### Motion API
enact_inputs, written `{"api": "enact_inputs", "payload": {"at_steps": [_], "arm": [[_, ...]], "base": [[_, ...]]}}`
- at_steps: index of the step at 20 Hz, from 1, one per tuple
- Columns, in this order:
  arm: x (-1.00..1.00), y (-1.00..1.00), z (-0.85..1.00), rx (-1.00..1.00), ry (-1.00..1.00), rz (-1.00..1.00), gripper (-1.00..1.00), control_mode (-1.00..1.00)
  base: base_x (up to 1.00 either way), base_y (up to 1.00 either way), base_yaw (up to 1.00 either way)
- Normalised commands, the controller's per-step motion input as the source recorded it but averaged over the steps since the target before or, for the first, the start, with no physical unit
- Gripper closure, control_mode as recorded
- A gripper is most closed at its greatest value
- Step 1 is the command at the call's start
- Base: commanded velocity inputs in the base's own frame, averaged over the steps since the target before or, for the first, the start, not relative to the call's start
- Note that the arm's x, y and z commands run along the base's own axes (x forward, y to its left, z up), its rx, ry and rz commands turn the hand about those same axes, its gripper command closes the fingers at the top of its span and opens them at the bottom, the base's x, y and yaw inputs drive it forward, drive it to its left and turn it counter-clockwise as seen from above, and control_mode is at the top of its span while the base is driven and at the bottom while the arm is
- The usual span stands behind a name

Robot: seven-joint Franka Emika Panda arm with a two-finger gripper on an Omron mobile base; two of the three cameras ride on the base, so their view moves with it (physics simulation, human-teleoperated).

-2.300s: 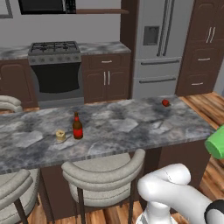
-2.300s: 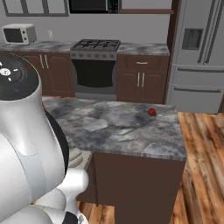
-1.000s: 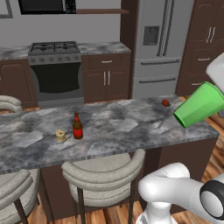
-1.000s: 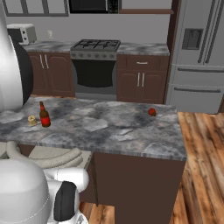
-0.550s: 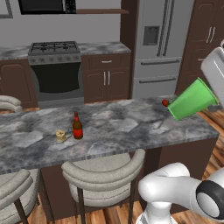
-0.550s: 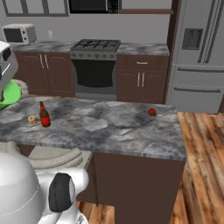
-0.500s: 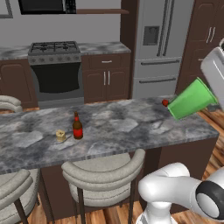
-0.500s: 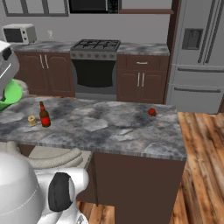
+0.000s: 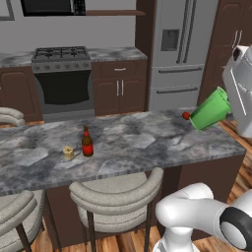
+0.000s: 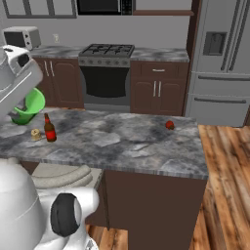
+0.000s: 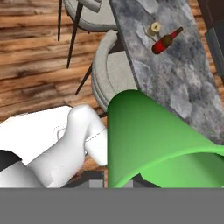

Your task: Open the cabinet directly in front. Then move the beer and the cup to the dining counter with the candle on it.

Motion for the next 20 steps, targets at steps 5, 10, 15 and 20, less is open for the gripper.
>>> {"api": "enact_inputs", "payload": {"at_steps": [5, 10, 15, 20], "arm": [[0.21, -0.27, -0.58, -0.17, 0.11, 0.00, 1.00, -1.00], [0.17, -0.08, -0.87, -0.16, 0.08, 0.00, 1.00, -1.00], [0.35, -0.01, -0.64, -0.11, 0.05, 0.00, 1.00, -1.00], [0.64, 0.00, -0.16, -0.06, 0.19, 0.00, 1.00, -1.00]], "base": [[0.00, 0.00, 0.00], [0.00, 0.00, 0.00], [0.00, 0.00, 0.00], [0.00, 0.00, 0.00]]}}
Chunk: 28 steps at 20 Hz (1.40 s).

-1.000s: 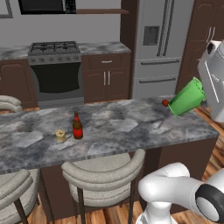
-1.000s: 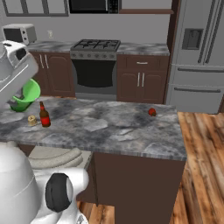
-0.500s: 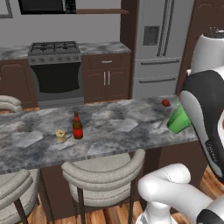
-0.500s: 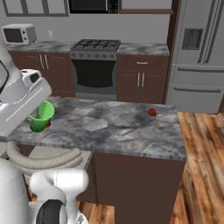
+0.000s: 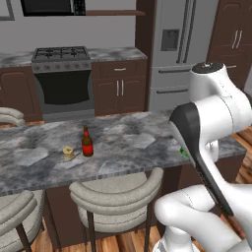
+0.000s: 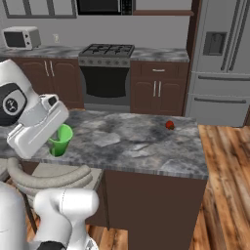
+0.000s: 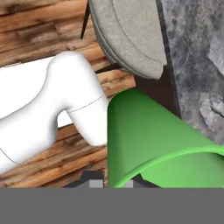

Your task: Open the cabinet directly in front. Then move the beer and the cup to the dining counter with the candle on it.

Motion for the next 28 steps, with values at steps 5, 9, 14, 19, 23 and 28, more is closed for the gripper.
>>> {"api": "enact_inputs", "payload": {"at_steps": [5, 9, 14, 19, 23, 28], "arm": [[0.84, 0.00, 0.00, -0.05, 0.34, 0.00, 1.00, -1.00], [0.57, 0.00, -0.30, -0.06, 0.15, 0.16, 1.00, -1.00], [0.32, 0.00, -0.68, -0.07, 0.00, 0.36, 1.00, -1.00], [0.41, -0.11, -0.66, -0.02, -0.13, 0.50, 1.00, -1.00], [0.73, -0.07, -0.38, 0.00, -0.25, 0.65, 1.00, -1.00], [0.83, -0.02, -0.23, 0.00, -0.28, 0.74, 1.00, -1.00]], "base": [[0.00, 0.00, 0.00], [0.00, 0.00, 0.00], [0.00, 0.00, 0.00], [0.00, 0.00, 0.00], [0.00, 0.00, 0.00], [0.00, 0.00, 0.00]]}}
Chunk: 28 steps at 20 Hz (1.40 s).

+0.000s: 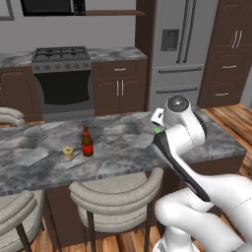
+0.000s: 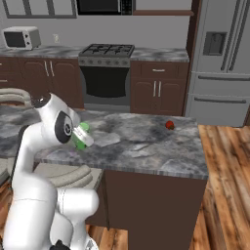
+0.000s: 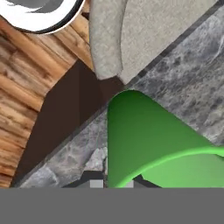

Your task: Open the cabinet directly in front. Then move the beer and the cup to the dining counter with the candle on it.

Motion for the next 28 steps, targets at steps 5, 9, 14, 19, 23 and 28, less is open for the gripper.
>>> {"api": "enact_inputs", "payload": {"at_steps": [5, 9, 14, 19, 23, 28], "arm": [[0.78, 0.00, -0.12, 0.00, -0.17, 0.76, 1.00, -1.00], [0.53, 0.00, 0.00, -0.04, -0.05, 0.75, 1.00, -1.00], [0.34, 0.04, 0.02, -0.06, 0.00, 0.64, 1.00, -1.00], [0.10, 0.29, 0.24, -0.09, 0.00, 0.43, 1.00, -1.00], [0.02, 0.58, 0.26, -0.21, 0.00, 0.19, 1.00, -1.00], [0.14, 0.51, -0.04, -0.24, 0.00, 0.05, 1.00, -1.00]], "base": [[0.00, 0.00, 0.00], [0.00, 0.00, 0.00], [0.00, 0.00, 0.00], [0.00, 0.00, 0.00], [0.00, 0.00, 0.00], [0.00, 0.00, 0.00]]}}
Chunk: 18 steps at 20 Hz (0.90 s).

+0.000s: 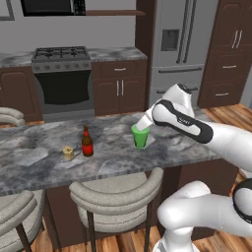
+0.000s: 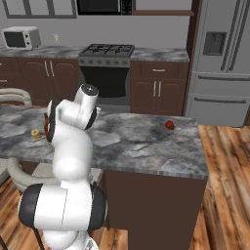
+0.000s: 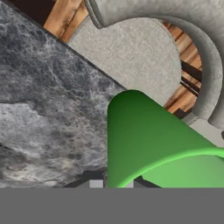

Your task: Open the cabinet directly in front. Then move the beer and the cup to the dining counter with the candle on it.

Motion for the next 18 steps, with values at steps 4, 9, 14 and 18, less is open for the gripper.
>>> {"api": "enact_inputs", "payload": {"at_steps": [4, 9, 14, 18], "arm": [[0.29, 0.21, -0.31, -0.13, 0.00, 0.00, 1.00, -1.00], [0.17, 0.01, -0.57, -0.02, -0.08, 0.00, 1.00, -1.00], [0.07, 0.06, -0.35, 0.02, -0.12, 0.00, 1.00, -1.00], [0.13, 0.28, -0.07, 0.06, -0.09, 0.00, 1.00, -1.00]], "base": [[0.00, 0.00, 0.00], [0.00, 0.00, 0.00], [0.00, 0.00, 0.00], [0.00, 0.00, 0.00]]}}
